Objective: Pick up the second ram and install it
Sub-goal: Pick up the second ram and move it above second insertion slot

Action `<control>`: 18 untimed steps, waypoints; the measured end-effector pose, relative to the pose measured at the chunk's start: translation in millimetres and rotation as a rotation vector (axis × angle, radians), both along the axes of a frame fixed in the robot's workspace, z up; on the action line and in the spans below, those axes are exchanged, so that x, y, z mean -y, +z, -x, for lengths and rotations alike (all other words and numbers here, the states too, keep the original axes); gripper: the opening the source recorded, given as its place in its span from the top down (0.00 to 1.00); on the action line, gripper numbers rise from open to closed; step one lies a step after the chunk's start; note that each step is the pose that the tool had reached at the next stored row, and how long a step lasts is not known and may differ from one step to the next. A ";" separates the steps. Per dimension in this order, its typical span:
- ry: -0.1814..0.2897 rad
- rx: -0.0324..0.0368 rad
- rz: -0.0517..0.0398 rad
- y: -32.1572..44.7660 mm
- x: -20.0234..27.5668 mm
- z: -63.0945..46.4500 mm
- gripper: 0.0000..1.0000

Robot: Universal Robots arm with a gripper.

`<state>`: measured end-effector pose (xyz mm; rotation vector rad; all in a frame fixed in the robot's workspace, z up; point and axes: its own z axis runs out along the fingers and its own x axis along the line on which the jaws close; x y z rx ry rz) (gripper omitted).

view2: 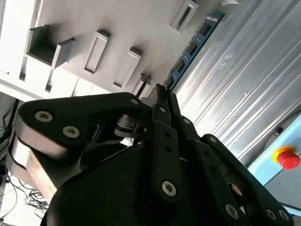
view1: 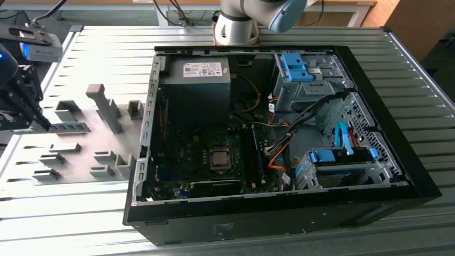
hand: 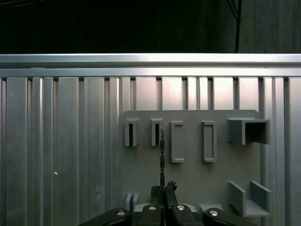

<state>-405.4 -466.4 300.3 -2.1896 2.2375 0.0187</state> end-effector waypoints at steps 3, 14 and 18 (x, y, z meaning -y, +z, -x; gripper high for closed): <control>0.000 0.0000 0.0000 4.9 0.0 0.0 0.86; 0.000 0.0001 0.0000 26.7 0.0 0.0 0.86; 0.000 0.0002 -0.0001 33.6 -0.2 -0.1 0.86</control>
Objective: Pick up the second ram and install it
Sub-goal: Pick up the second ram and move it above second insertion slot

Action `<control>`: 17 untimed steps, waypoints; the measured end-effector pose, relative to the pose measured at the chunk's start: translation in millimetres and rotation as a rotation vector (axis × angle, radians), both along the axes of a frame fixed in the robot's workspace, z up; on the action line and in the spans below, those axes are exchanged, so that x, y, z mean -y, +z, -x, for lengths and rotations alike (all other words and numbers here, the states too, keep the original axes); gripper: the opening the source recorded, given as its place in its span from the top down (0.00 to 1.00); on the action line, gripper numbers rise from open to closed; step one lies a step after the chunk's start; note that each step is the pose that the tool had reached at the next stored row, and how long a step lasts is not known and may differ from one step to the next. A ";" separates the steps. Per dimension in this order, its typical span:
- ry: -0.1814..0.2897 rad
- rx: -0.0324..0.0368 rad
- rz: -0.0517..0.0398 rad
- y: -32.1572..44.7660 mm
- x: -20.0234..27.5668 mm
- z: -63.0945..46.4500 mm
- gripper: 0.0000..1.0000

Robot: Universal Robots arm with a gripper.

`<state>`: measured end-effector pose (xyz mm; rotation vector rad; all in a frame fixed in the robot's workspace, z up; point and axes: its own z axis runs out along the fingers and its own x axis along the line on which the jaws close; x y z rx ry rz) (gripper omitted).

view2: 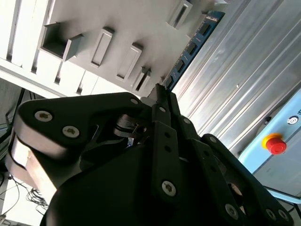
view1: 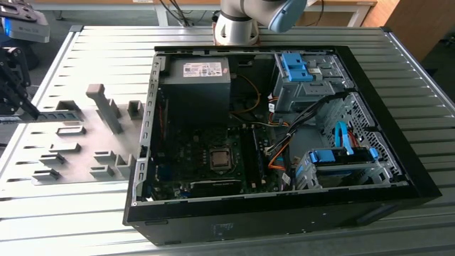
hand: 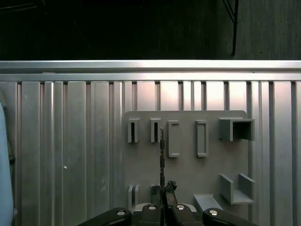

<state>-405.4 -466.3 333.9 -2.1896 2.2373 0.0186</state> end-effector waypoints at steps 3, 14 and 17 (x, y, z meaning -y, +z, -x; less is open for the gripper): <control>0.000 0.0000 0.0000 5.7 -0.1 0.0 0.86; 0.000 0.0002 0.0000 24.5 -0.4 0.0 0.86; 0.000 0.0000 0.0001 29.3 -0.4 0.0 0.86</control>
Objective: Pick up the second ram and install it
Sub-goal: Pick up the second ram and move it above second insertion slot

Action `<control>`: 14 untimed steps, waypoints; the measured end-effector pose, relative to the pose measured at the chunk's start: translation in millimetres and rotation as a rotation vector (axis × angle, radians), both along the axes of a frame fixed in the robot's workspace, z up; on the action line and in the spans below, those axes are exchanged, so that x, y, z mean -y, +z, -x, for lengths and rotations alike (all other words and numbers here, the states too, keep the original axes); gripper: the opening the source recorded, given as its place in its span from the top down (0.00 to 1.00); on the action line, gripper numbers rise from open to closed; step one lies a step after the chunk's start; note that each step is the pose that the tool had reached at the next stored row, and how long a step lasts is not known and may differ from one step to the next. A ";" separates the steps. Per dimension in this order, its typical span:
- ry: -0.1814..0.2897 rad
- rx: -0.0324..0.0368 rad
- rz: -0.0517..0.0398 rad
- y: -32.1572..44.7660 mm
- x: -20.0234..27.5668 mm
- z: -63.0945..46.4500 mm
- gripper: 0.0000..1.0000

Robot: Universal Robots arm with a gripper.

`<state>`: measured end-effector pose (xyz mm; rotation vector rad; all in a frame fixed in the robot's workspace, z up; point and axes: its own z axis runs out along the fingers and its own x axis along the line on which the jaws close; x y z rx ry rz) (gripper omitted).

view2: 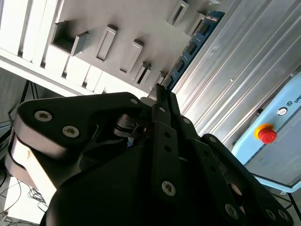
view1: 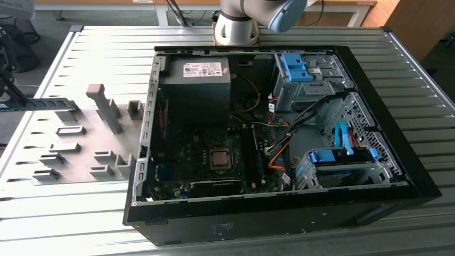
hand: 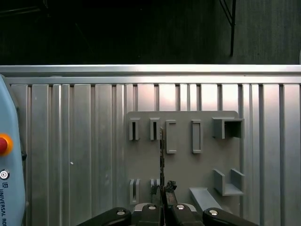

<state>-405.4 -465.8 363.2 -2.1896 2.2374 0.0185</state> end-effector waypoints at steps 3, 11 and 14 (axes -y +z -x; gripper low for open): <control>0.000 0.0001 0.0000 4.8 0.0 0.0 0.86; 0.000 0.0001 0.0000 17.0 -0.1 0.0 0.86; 0.000 0.0002 -0.0001 21.8 -0.2 0.0 0.86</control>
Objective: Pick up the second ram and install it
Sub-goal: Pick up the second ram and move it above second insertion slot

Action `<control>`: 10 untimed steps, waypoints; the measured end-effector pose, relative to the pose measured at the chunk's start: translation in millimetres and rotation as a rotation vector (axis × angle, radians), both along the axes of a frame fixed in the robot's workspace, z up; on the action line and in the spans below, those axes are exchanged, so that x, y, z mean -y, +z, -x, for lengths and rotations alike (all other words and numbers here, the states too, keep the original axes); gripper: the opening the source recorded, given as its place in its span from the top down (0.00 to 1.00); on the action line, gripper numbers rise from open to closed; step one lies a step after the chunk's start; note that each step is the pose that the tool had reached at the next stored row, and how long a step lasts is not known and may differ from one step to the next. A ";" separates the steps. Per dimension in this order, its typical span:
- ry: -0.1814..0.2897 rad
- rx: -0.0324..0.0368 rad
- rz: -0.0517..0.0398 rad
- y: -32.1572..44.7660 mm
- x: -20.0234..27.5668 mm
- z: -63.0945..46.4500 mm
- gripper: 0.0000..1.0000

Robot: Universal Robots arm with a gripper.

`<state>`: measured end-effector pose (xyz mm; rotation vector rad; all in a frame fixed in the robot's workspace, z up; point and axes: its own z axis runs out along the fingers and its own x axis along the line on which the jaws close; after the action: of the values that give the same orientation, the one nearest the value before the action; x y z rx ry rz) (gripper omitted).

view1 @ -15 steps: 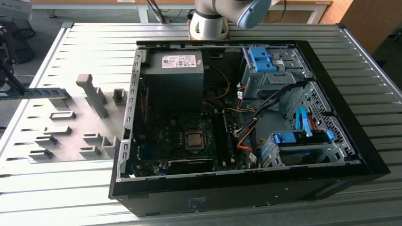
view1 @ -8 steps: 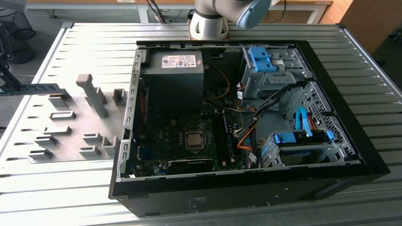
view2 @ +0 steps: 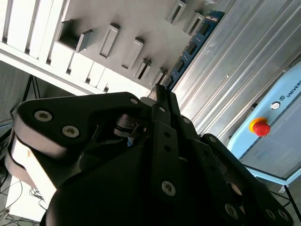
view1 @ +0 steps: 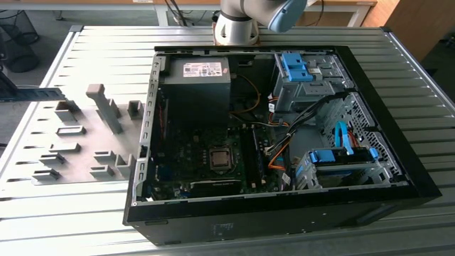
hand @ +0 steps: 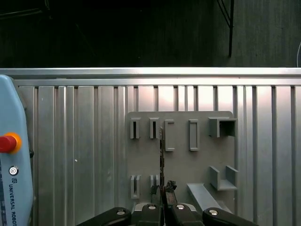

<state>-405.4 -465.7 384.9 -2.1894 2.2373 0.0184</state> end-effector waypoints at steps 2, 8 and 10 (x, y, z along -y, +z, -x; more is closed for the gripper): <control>0.000 0.0000 0.0000 3.4 0.0 0.0 0.86; 0.000 0.0000 0.0001 13.2 -0.1 0.0 0.86; 0.000 0.0000 0.0001 16.8 -0.2 0.0 0.86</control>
<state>-405.4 -465.5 401.8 -2.1895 2.2373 0.0183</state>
